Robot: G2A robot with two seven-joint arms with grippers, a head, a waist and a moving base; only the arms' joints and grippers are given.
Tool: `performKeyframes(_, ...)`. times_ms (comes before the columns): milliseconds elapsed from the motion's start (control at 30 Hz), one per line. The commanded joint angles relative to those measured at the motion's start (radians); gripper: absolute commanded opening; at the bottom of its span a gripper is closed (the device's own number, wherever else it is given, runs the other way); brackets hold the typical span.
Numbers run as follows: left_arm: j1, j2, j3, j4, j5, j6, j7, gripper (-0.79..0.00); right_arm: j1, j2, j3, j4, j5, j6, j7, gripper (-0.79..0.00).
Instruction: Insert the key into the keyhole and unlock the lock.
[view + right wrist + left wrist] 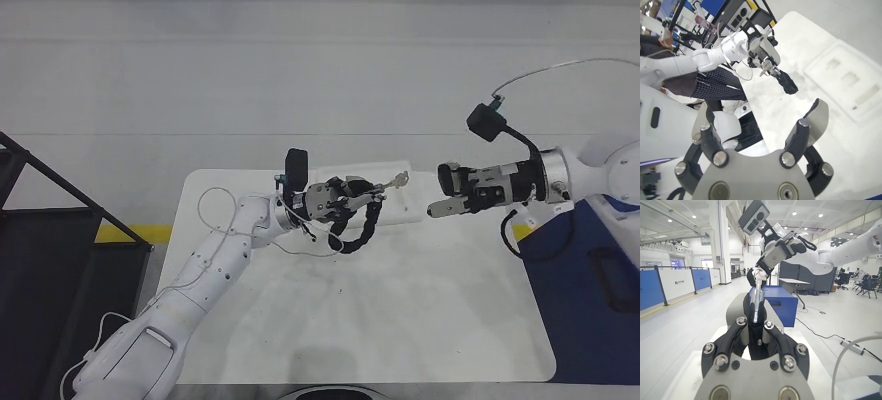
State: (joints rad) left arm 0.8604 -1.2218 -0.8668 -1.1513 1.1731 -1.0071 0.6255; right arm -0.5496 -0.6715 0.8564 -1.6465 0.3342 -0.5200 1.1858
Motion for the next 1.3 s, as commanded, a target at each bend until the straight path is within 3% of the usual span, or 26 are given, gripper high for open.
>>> performKeyframes(0,0.0,-0.001,-0.004,0.001,-0.015,0.0,-0.022,-0.785,-0.004,-0.003,0.008,-0.005,-0.163,-0.117,-0.072,0.0)
performKeyframes(200,-0.001,-0.005,-0.011,-0.003,-0.068,-0.005,-0.103,-0.785,-0.066,-0.001,0.038,-0.096,-0.548,-0.231,-0.253,0.0)
performKeyframes(433,-0.011,-0.013,-0.008,-0.001,-0.117,-0.005,-0.167,-0.785,-0.13,-0.001,0.057,-0.199,-0.768,-0.235,-0.375,0.0)
performKeyframes(833,-0.027,-0.035,0.016,0.028,-0.166,-0.005,-0.221,-0.785,-0.112,-0.024,0.015,-0.246,-0.823,-0.21,-0.356,0.0)
performKeyframes(1267,-0.026,-0.04,0.014,0.026,-0.153,-0.005,-0.216,-0.785,-0.08,-0.047,-0.036,-0.237,-0.784,-0.197,-0.285,0.0)
